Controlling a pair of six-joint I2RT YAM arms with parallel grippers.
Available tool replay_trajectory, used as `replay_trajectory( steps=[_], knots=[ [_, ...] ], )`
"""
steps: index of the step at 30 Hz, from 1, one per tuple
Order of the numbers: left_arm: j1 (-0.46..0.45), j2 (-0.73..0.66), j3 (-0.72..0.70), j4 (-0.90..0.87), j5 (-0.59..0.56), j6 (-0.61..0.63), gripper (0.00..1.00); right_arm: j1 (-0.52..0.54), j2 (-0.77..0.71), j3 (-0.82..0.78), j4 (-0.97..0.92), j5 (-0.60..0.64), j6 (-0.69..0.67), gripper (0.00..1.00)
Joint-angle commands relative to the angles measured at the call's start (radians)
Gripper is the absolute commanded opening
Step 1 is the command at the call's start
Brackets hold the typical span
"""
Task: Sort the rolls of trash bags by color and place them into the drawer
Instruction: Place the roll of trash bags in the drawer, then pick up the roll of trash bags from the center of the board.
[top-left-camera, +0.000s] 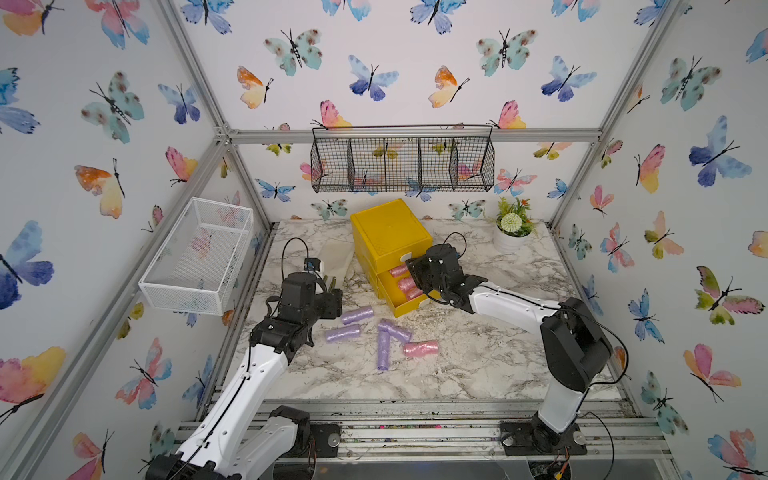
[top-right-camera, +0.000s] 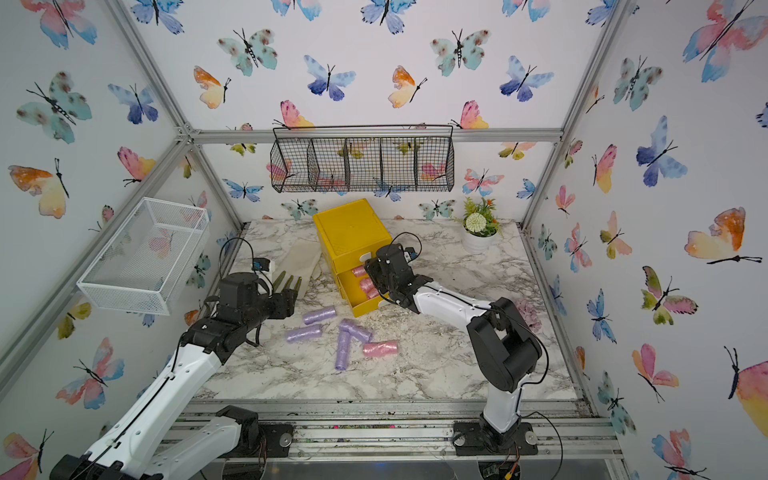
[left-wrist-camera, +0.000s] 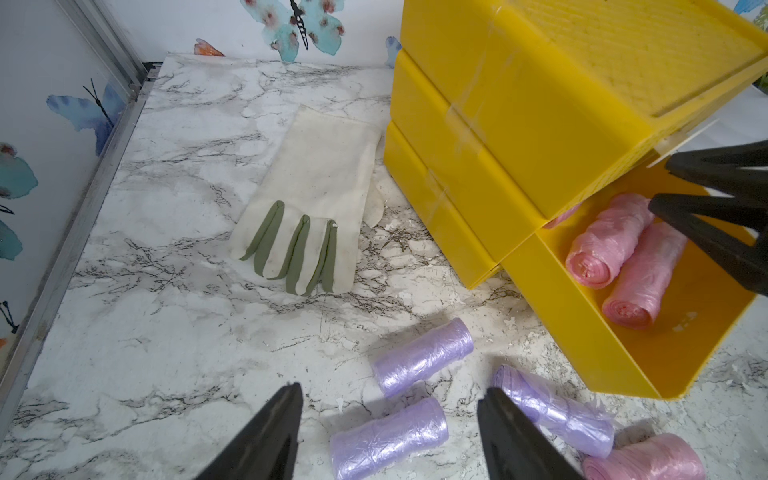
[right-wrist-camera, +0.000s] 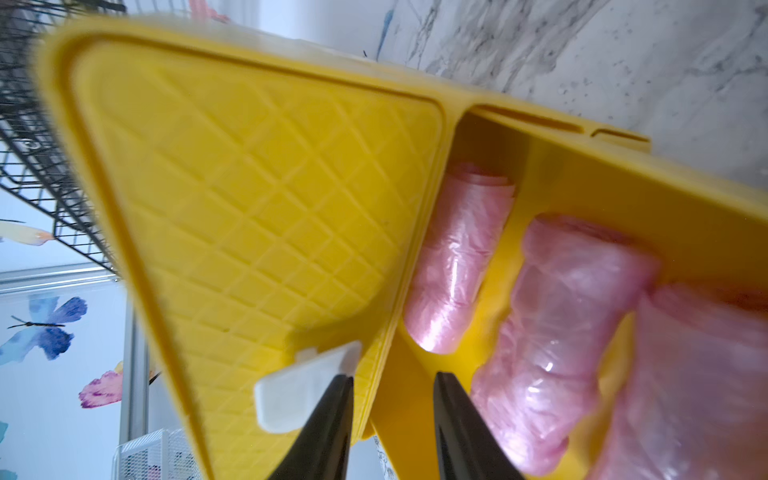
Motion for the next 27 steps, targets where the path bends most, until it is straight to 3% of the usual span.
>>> replay_trajectory(
  steps=[1,19,27],
  knots=[
    [0.006,-0.016,-0.009,0.014,0.008,-0.001,0.71,-0.004,-0.067,-0.034,0.001,0.008,-0.061,0.37],
    [0.006,0.010,-0.001,0.027,0.010,-0.030,0.72,-0.005,-0.471,-0.312,-0.076,0.021,-0.369,0.45],
    [0.009,0.122,0.127,0.048,0.069,-0.115,0.73,-0.007,-0.652,-0.458,-0.137,0.012,-0.423,0.53]
  ],
)
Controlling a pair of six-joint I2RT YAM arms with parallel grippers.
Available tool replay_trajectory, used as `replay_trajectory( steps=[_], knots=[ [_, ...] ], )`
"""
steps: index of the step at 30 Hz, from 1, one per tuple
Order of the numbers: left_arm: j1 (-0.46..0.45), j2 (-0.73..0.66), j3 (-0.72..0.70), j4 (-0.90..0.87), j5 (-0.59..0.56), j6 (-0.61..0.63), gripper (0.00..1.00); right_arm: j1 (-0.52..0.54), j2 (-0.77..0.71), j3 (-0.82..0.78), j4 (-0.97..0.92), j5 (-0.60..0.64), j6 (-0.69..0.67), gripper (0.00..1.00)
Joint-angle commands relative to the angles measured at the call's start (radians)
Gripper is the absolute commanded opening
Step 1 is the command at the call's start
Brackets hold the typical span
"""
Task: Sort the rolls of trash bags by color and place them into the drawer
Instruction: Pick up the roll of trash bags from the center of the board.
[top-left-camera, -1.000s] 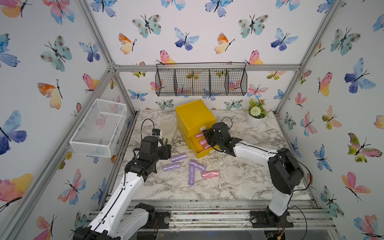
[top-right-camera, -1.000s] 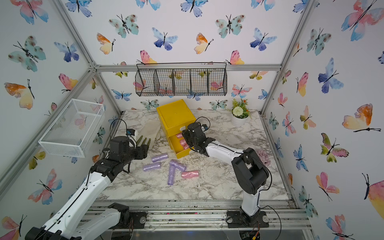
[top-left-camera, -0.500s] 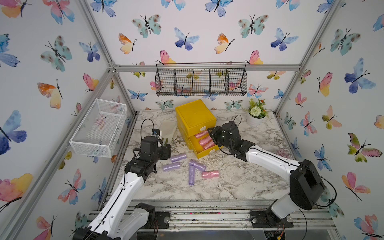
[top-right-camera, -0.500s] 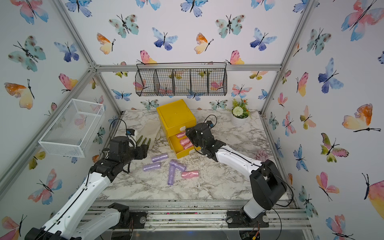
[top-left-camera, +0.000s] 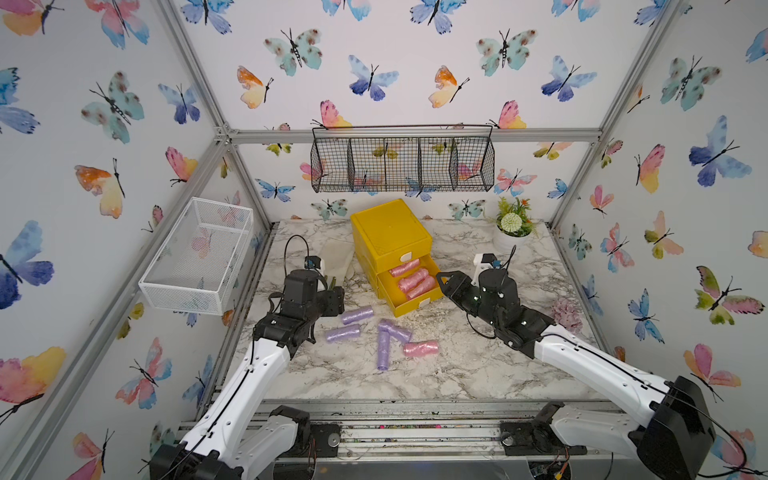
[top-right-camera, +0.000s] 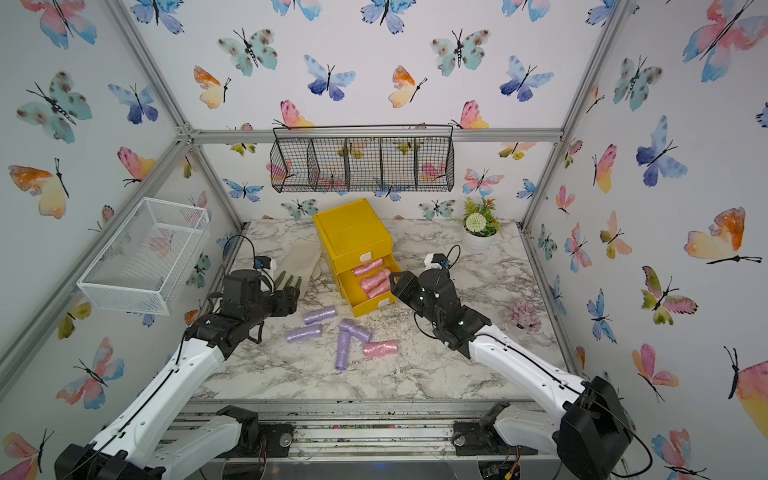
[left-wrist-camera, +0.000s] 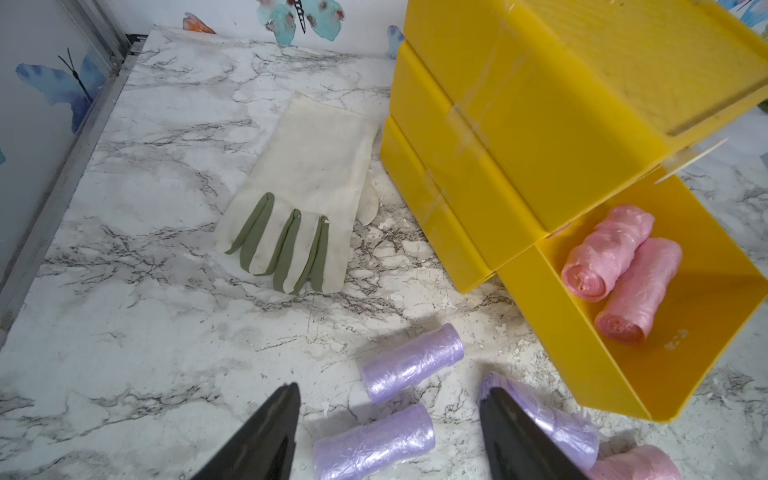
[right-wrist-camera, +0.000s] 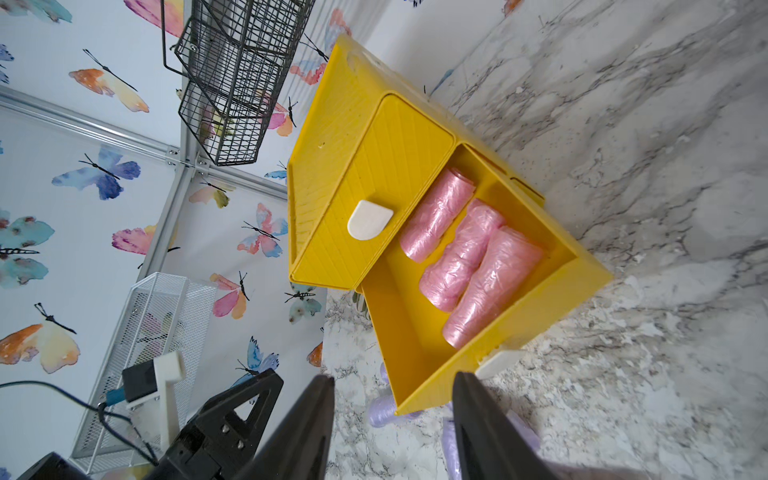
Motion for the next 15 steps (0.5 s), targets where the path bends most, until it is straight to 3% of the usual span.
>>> replay_trajectory(
  steps=[1,6,12,15],
  knots=[
    [0.007,0.059,0.096,0.044,0.053,-0.053,0.73,-0.007,-0.045,-0.050,-0.052,0.001,-0.050,0.53],
    [0.007,0.190,0.222,0.002,0.112,-0.047,0.73,-0.007,-0.047,-0.079,-0.130,-0.064,-0.078,0.54],
    [0.006,0.254,0.263,-0.005,0.195,-0.038,0.70,-0.007,-0.009,-0.071,-0.318,-0.110,-0.083,0.54],
    [-0.070,0.257,0.275,-0.045,0.205,0.035,0.68,-0.007,-0.064,-0.128,-0.341,-0.078,-0.077,0.54]
  ],
)
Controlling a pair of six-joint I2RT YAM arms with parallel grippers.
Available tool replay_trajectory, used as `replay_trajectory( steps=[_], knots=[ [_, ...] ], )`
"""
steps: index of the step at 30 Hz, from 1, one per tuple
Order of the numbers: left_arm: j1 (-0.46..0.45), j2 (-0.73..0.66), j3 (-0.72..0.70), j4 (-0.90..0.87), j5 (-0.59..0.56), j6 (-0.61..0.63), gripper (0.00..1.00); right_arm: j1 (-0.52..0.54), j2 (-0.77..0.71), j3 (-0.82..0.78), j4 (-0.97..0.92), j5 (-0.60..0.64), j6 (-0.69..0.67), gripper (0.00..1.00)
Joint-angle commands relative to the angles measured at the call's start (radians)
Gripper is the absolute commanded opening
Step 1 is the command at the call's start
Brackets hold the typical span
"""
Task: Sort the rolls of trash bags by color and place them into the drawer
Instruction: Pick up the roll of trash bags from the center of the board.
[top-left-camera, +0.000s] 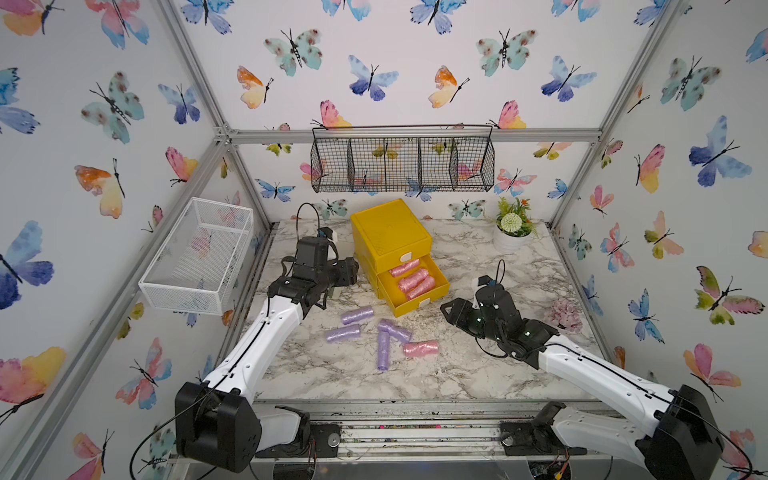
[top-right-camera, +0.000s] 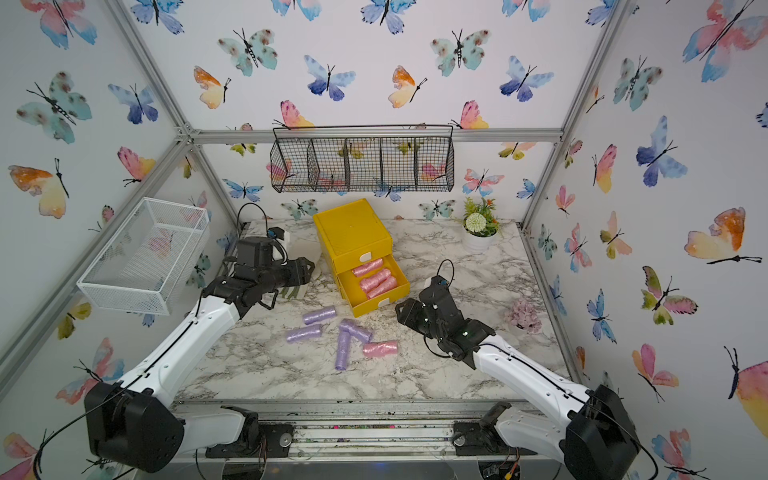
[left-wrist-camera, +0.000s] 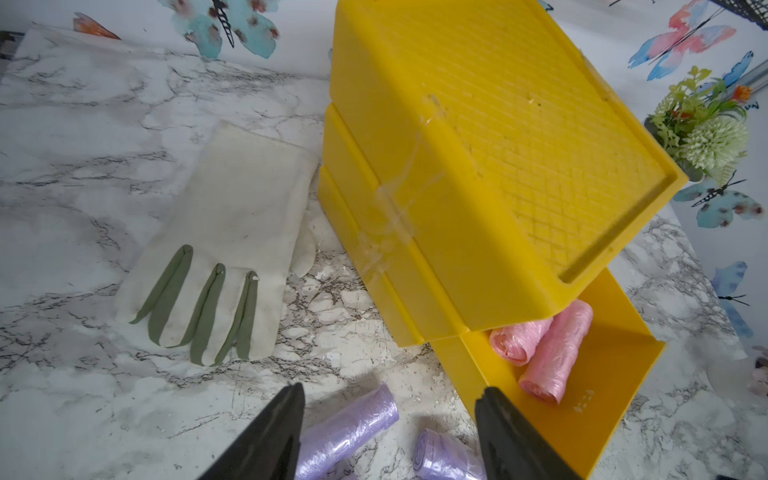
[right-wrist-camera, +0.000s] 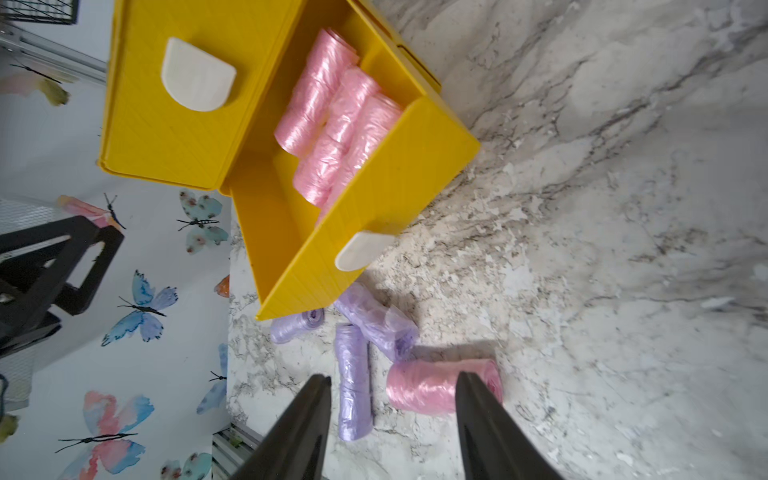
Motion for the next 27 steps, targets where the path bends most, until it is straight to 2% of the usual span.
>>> replay_trajectory(
  steps=[1,3,7,13,19,27],
  knots=[
    [-0.104,-0.001,0.037,-0.078,0.014,0.101,0.68,-0.007,-0.071,-0.057,-0.093,0.024,-0.005,0.55],
    [-0.209,0.009,0.055,-0.141,-0.065,0.175,0.69,-0.007,-0.124,-0.083,-0.115,0.063,0.000,0.56],
    [-0.405,0.064,0.084,-0.239,-0.131,0.280,0.70,-0.010,-0.185,-0.092,-0.194,0.120,0.004,0.59],
    [-0.607,0.226,0.148,-0.336,-0.111,0.407,0.70,-0.066,-0.230,-0.089,-0.304,0.157,-0.017,0.62],
    [-0.721,0.394,0.209,-0.390,-0.088,0.492,0.70,-0.121,-0.307,-0.077,-0.380,0.199,-0.057,0.65],
    [-0.765,0.529,0.254,-0.388,-0.148,0.530,0.71,-0.134,-0.360,-0.054,-0.450,0.247,-0.073,0.68]
  ],
)
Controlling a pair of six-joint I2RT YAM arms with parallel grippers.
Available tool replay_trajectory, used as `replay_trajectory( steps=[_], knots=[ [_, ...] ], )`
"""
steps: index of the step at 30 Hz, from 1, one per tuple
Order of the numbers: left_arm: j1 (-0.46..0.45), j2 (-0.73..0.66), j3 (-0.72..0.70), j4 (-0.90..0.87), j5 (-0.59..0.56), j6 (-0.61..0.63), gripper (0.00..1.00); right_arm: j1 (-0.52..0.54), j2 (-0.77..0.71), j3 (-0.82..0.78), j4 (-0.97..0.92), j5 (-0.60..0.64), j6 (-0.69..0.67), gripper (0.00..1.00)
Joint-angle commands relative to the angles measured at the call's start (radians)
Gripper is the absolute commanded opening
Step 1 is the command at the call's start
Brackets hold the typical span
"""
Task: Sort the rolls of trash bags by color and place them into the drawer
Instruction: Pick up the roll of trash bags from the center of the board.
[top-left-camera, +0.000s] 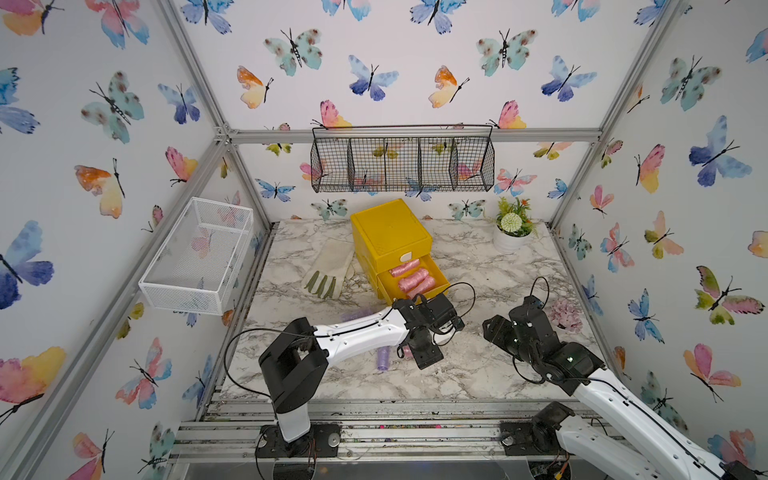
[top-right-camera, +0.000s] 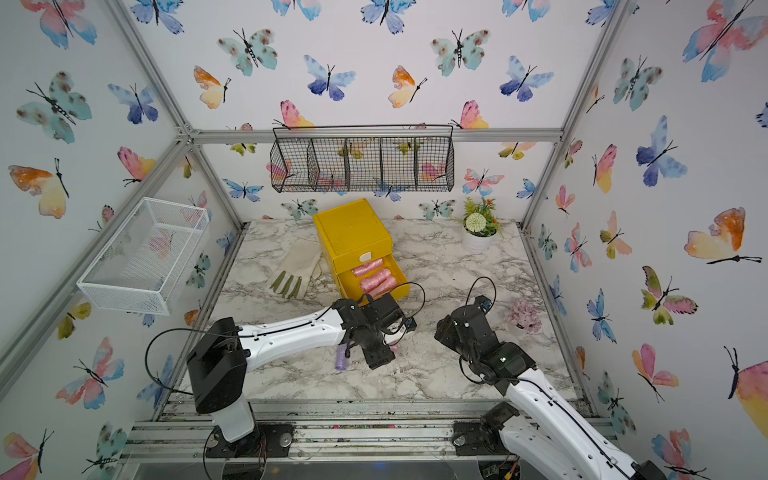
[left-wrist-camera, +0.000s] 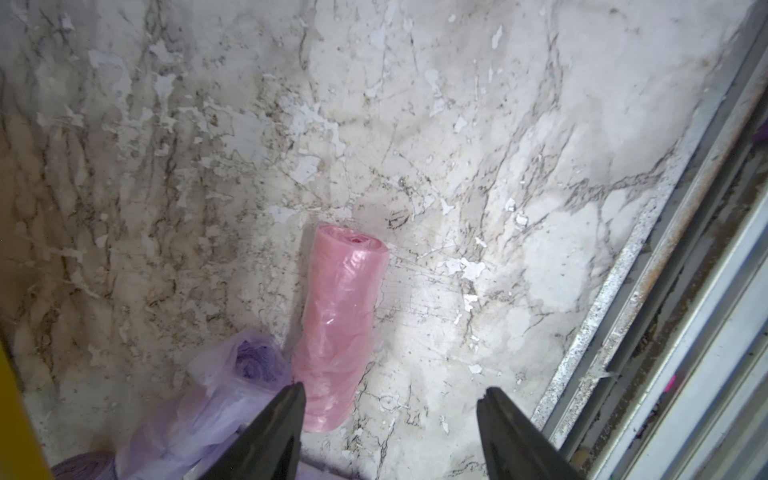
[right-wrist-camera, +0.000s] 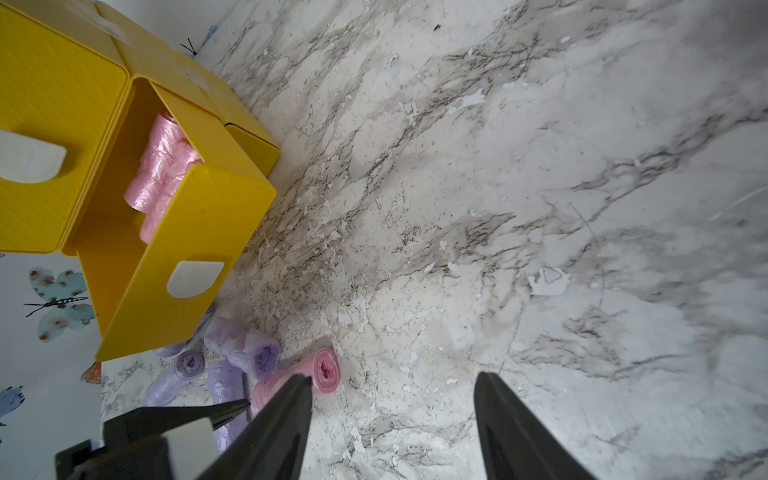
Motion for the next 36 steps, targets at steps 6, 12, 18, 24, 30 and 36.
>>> replay_trajectory(
  steps=[6,12,18,24,30,36],
  knots=[
    [-0.008,0.092,0.054,-0.033,-0.092,0.041,0.70,-0.009,-0.018,0.029,-0.063,0.044,-0.020,0.69],
    [-0.008,0.131,0.059,-0.022,-0.104,0.035,0.62,-0.010,-0.022,0.021,-0.065,0.047,-0.020,0.69],
    [-0.008,0.170,0.073,-0.022,-0.095,0.032,0.53,-0.012,-0.030,0.015,-0.075,0.051,-0.018,0.69],
    [-0.008,0.186,0.075,-0.026,-0.087,0.029,0.46,-0.012,-0.045,0.009,-0.083,0.056,-0.015,0.69],
    [-0.008,0.189,0.071,-0.029,-0.077,0.026,0.40,-0.013,-0.049,0.004,-0.085,0.058,-0.013,0.69],
    [-0.007,0.193,0.064,-0.033,-0.077,0.019,0.39,-0.012,-0.052,0.003,-0.085,0.056,-0.013,0.69]
  ],
)
